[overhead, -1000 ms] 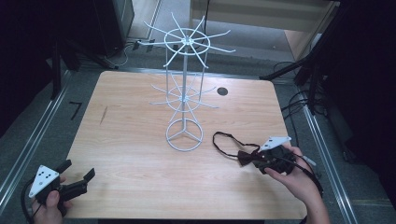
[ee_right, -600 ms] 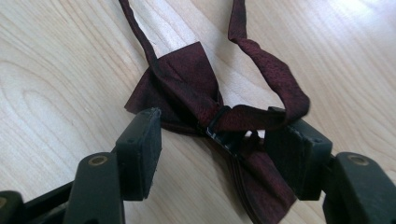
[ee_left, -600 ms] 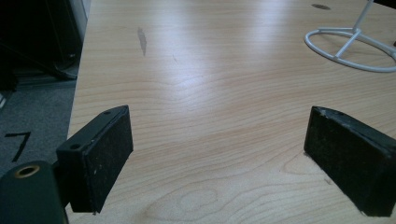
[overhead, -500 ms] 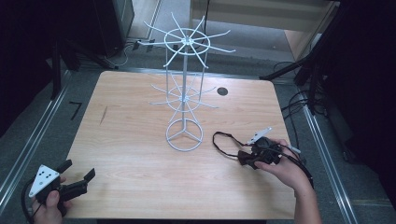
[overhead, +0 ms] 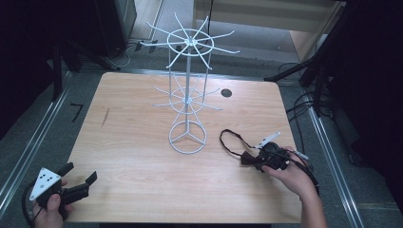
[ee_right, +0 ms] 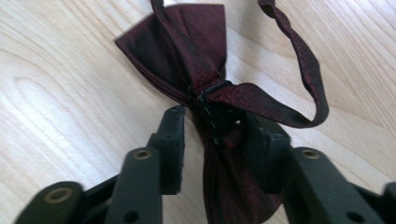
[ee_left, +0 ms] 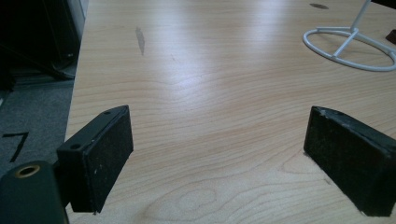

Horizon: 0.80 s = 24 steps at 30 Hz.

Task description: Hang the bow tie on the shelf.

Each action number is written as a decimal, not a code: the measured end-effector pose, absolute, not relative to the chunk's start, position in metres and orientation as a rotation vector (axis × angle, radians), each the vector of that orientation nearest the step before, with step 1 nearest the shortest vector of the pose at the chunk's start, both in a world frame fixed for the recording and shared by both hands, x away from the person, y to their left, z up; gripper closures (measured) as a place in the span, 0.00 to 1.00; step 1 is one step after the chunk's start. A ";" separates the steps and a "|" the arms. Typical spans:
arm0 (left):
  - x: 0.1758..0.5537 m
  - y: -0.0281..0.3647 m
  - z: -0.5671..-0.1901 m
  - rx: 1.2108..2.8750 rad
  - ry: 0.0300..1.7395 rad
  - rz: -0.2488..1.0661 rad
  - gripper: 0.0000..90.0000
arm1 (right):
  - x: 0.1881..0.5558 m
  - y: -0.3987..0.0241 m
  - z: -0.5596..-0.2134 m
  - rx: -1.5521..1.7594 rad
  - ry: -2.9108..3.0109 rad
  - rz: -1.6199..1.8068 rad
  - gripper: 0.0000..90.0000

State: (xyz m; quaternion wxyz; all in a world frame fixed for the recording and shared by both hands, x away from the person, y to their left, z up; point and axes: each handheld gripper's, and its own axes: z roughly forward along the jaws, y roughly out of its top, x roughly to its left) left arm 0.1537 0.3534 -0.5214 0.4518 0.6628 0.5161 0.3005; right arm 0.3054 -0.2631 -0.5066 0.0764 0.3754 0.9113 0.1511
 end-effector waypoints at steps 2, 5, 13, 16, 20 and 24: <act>0.154 0.353 -0.521 1.637 1.274 0.741 0.10 | 0.306 -0.263 -0.507 1.135 2.723 0.455 0.74; 0.154 0.354 -0.521 1.642 1.273 0.734 0.10 | 0.305 -0.259 -0.508 1.153 2.714 0.467 0.77; 0.153 0.354 -0.521 1.639 1.270 0.732 0.10 | 0.301 -0.250 -0.509 1.153 2.683 0.462 0.83; 0.153 0.354 -0.521 1.638 1.269 0.730 0.10 | 0.301 -0.252 -0.507 1.166 2.670 0.489 0.86; 0.153 0.354 -0.521 1.637 1.270 0.730 0.10 | 0.300 -0.252 -0.505 1.147 2.646 0.517 0.86; 0.153 0.354 -0.521 1.636 1.270 0.730 0.10 | 0.297 -0.253 -0.498 1.156 2.592 0.573 0.86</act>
